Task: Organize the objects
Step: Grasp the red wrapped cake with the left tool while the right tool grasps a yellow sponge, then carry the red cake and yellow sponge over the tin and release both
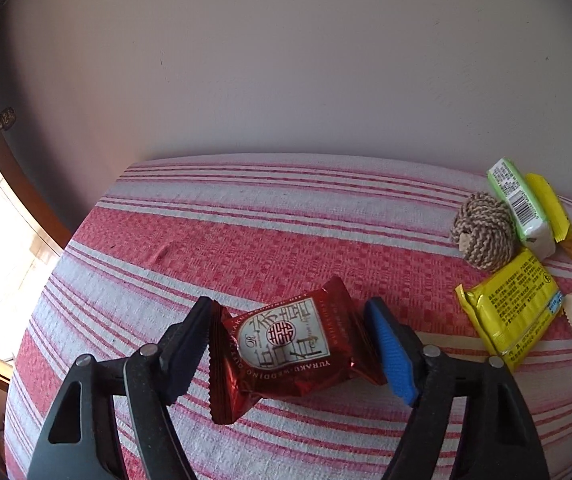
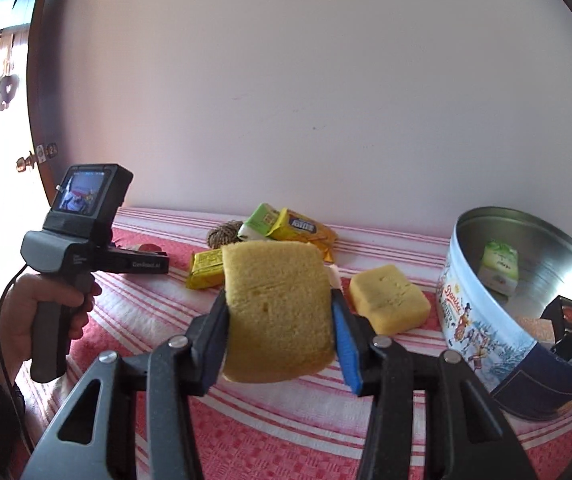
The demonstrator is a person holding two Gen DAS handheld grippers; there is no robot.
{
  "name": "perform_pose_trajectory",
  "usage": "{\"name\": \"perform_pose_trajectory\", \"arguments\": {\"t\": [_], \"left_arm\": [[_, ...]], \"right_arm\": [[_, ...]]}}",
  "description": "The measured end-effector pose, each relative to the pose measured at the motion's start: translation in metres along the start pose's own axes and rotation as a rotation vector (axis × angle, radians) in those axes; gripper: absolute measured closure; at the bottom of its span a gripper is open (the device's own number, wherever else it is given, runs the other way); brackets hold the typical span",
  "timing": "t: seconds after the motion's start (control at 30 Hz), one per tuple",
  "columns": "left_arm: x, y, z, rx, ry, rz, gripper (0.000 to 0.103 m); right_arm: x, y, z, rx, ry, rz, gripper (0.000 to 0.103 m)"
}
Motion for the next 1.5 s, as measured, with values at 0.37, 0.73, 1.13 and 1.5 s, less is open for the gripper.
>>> {"name": "perform_pose_trajectory", "arguments": {"t": [0.37,0.73,1.13,1.5], "left_arm": [[0.020,-0.070,-0.008,0.053,-0.115,0.314,0.048],[0.067,-0.148,0.053,0.099,-0.153,0.439,0.048],[0.095,-0.183,0.126,0.127,-0.085,0.428,0.048],[0.093,-0.203,0.180,0.203,-0.056,0.452,0.048]], "right_arm": [[0.000,-0.010,0.004,-0.003,0.044,0.038,0.055],[-0.006,-0.039,0.026,0.106,0.071,0.140,0.055],[0.015,-0.098,0.078,0.170,0.072,0.152,0.055],[0.014,-0.136,0.134,0.233,0.074,0.200,0.055]]}}
Point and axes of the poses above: each gripper's, at about its wrist camera, not at the fingertips, and y roughly the way its jaws point, z to its right, x to its underside, the point moved 2 cm from there along y, roughly the way its jaws point, and after that the axes turned 7 degrees about -x, right-handed, at the moved point
